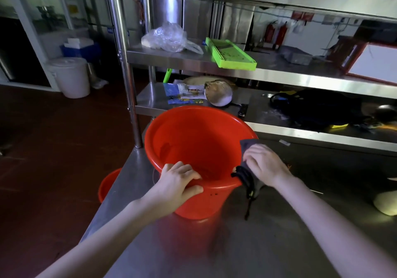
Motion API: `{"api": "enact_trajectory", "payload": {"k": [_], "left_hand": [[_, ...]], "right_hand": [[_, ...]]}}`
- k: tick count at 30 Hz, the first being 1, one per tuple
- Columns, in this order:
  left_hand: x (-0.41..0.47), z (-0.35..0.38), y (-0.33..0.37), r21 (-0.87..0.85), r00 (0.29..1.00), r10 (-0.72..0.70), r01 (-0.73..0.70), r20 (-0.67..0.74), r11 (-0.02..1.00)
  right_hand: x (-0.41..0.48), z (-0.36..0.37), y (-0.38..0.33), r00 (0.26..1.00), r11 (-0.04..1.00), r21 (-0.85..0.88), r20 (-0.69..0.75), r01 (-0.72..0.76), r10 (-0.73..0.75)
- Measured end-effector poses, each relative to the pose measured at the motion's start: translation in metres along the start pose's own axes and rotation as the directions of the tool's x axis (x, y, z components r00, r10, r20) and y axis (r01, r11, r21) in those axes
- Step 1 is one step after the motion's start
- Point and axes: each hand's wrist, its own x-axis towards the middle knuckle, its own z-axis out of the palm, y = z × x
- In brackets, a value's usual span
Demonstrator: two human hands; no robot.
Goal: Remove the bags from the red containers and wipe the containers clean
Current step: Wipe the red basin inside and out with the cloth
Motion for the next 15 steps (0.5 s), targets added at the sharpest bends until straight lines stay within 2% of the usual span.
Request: {"api": "enact_trajectory", "payload": {"k": [2, 4, 7, 10, 13, 15], "left_hand": [[0.005, -0.002, -0.001, 0.038, 1.000, 0.000, 0.000, 0.003, 0.999], [0.007, -0.003, -0.002, 0.067, 1.000, -0.007, 0.006, 0.006, 0.998], [0.005, -0.005, -0.001, 0.123, 0.999, 0.032, -0.034, 0.021, 0.992], [0.002, -0.017, -0.006, 0.098, 0.989, 0.062, -0.075, 0.138, 0.992], [-0.005, -0.041, -0.027, 0.120, 0.984, 0.061, -0.082, 0.165, 0.989], [-0.012, -0.053, -0.044, 0.178, 0.987, 0.050, -0.077, 0.153, 0.981]], "right_hand": [[0.006, 0.001, 0.005, 0.998, 0.997, 0.032, -0.001, -0.067, 0.067], [-0.002, 0.012, -0.021, 0.988, 0.989, 0.075, -0.081, -0.129, 0.135], [-0.025, 0.036, -0.089, 0.955, 0.988, 0.080, -0.258, -0.131, 0.148], [-0.031, 0.039, -0.113, 0.940, 0.993, 0.078, -0.325, -0.083, 0.104], [-0.023, 0.026, -0.080, 0.967, 0.993, 0.119, -0.254, 0.007, 0.024], [-0.013, 0.016, -0.046, 0.987, 0.990, 0.143, -0.159, -0.014, 0.036]]}}
